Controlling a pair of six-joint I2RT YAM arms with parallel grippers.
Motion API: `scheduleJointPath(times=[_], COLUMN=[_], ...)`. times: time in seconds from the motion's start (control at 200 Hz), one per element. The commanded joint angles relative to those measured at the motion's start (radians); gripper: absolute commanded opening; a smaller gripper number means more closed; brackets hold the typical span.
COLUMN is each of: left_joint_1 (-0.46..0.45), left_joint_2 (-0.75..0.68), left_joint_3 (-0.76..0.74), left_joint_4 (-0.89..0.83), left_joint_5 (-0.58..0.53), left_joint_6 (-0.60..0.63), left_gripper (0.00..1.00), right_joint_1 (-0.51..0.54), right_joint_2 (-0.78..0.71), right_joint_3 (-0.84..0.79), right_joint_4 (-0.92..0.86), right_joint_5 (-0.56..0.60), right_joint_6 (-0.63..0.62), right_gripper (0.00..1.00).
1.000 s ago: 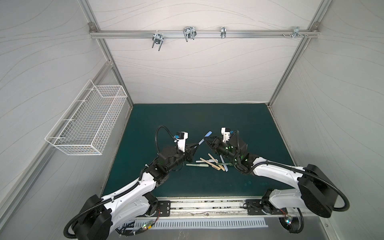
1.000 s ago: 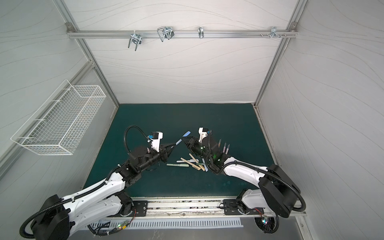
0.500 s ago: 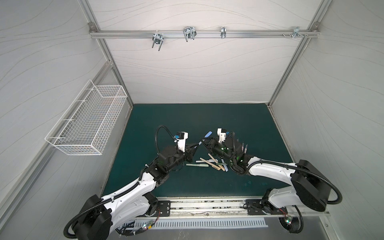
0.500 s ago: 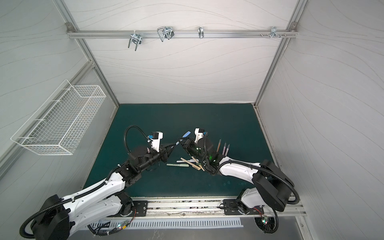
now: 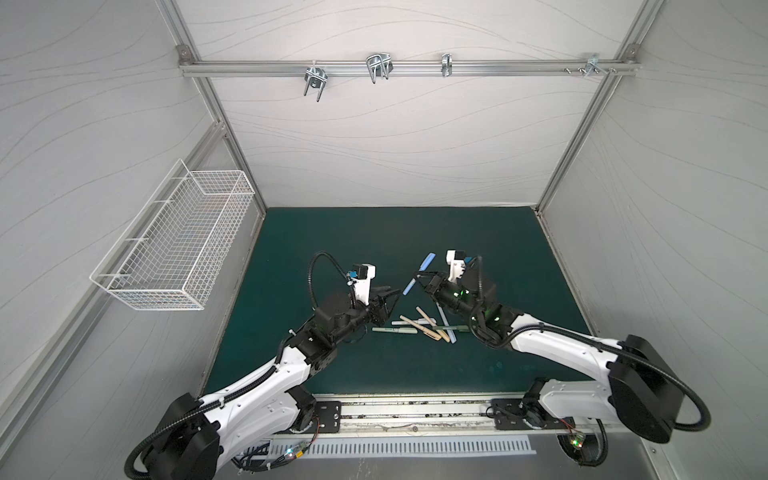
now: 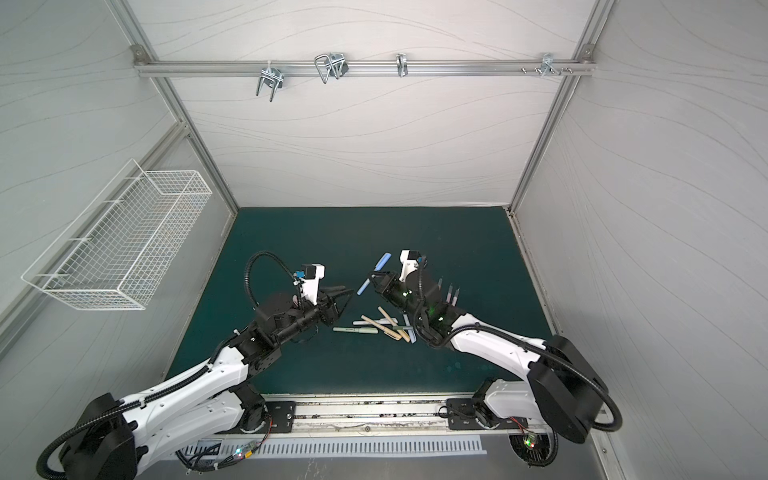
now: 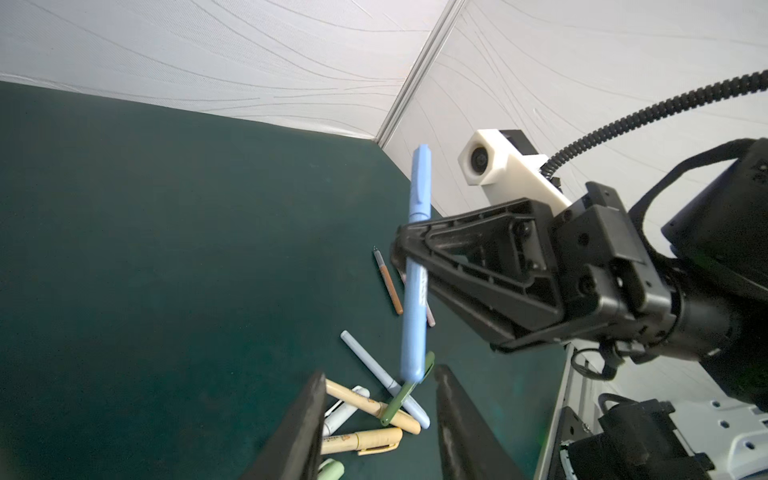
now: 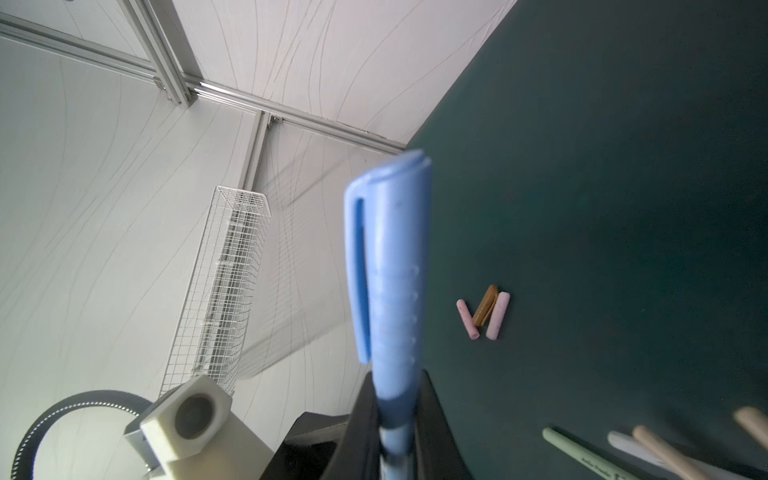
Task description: Open the pen caps
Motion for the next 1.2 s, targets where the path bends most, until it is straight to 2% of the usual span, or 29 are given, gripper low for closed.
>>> scheduleJointPath(times=[0.0,0.115,0.32,0.45,0.615,0.705,0.81,0.99,1.19], left_joint_1=[-0.003,-0.003,-0.003,-0.003,-0.004,-0.003,-0.003,-0.004,-0.017], left_joint_2=[-0.02,-0.02,-0.028,-0.04,-0.023,-0.009,0.004,0.02,0.044], left_joint_3=[0.008,0.009,0.011,0.0,-0.008,-0.003,-0.006,-0.017,-0.003], left_joint_4=[0.026,0.023,0.023,0.036,0.062,0.068,0.098,0.186,0.212], left_joint_5=[-0.003,0.008,0.04,0.054,0.076,0.105,0.151,0.303,0.384], left_joint_6=[0.01,0.015,0.037,0.049,0.061,0.067,0.074,0.072,0.067], left_gripper=[0.46,0.48,0.49,0.5,0.5,0.51,0.51,0.51,0.51], right_joint_1=[-0.061,-0.12,-0.134,-0.134,-0.134,-0.134,-0.128,-0.116,-0.105], right_joint_2=[-0.079,-0.139,-0.214,-0.244,-0.298,-0.317,-0.317,-0.286,-0.245], right_joint_3=[0.068,0.092,0.129,0.106,-0.021,-0.079,-0.112,-0.103,-0.084], right_joint_4=[-0.246,-0.353,-0.544,-0.582,-0.45,-0.397,-0.329,-0.345,-0.369], right_joint_5=[-0.093,-0.211,-0.295,-0.337,-0.431,-0.49,-0.56,-0.532,-0.491], right_joint_6=[-0.246,-0.483,-0.845,-0.953,-1.084,-1.126,-1.113,-1.144,-1.146], right_gripper=[0.03,0.02,0.01,0.01,0.02,0.01,0.01,0.01,0.0])
